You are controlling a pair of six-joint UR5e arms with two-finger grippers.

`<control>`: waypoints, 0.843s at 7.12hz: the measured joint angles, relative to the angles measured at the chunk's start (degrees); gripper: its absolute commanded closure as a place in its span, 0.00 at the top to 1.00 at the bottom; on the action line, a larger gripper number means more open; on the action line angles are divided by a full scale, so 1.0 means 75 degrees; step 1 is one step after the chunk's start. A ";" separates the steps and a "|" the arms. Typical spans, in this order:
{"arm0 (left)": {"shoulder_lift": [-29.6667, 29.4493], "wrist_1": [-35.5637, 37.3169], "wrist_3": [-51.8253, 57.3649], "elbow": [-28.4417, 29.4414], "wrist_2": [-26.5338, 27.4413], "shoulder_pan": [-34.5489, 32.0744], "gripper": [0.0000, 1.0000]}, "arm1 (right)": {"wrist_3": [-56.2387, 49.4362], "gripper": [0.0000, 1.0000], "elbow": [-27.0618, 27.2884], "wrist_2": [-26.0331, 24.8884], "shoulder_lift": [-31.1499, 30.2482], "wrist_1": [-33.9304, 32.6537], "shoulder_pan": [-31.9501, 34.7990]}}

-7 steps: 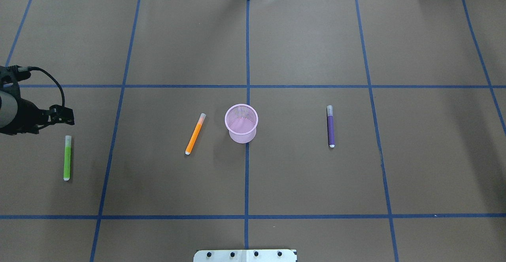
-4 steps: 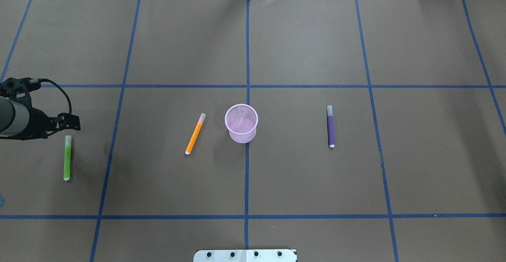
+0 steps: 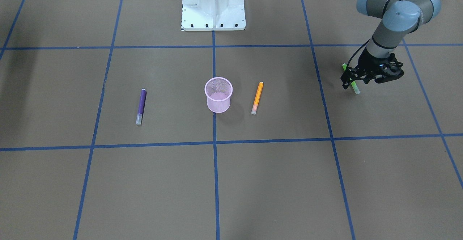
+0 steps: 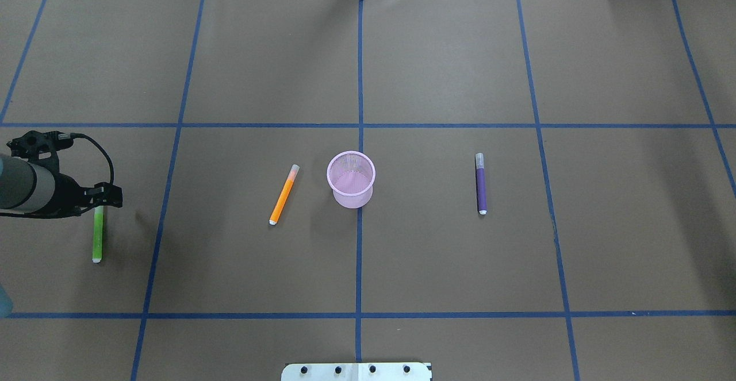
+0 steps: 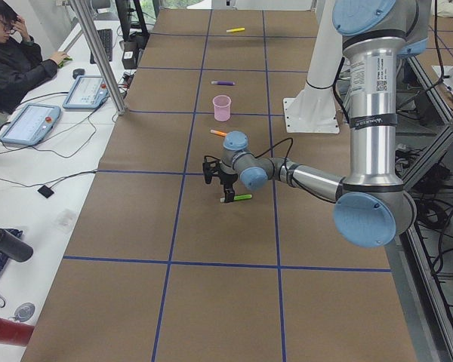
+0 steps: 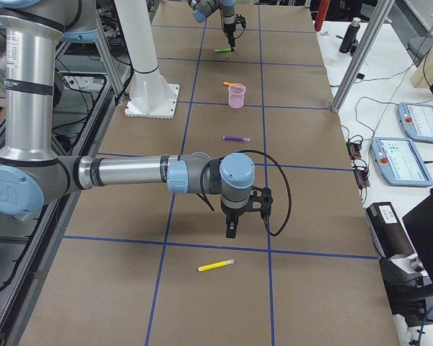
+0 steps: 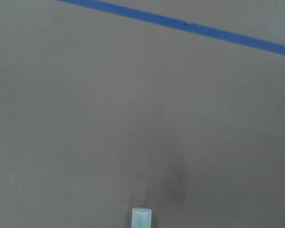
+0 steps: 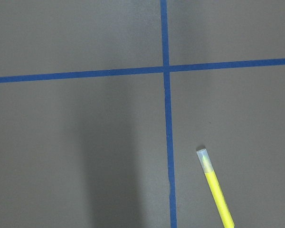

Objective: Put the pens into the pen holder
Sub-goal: 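Lower the left gripper onto the green marker and close on it, then hold the green marker upright in the left gripper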

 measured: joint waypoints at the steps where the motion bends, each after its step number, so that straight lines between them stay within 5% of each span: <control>1: 0.0007 -0.0001 0.0005 0.0006 0.0001 0.0017 0.56 | 0.0004 1.00 0.0004 0.0001 0.0007 0.0000 -0.0018; 6: 0.0139 -0.0010 0.0020 0.0055 -0.0002 0.0027 0.56 | 0.0005 1.00 0.0005 0.0002 0.0024 0.0010 -0.0063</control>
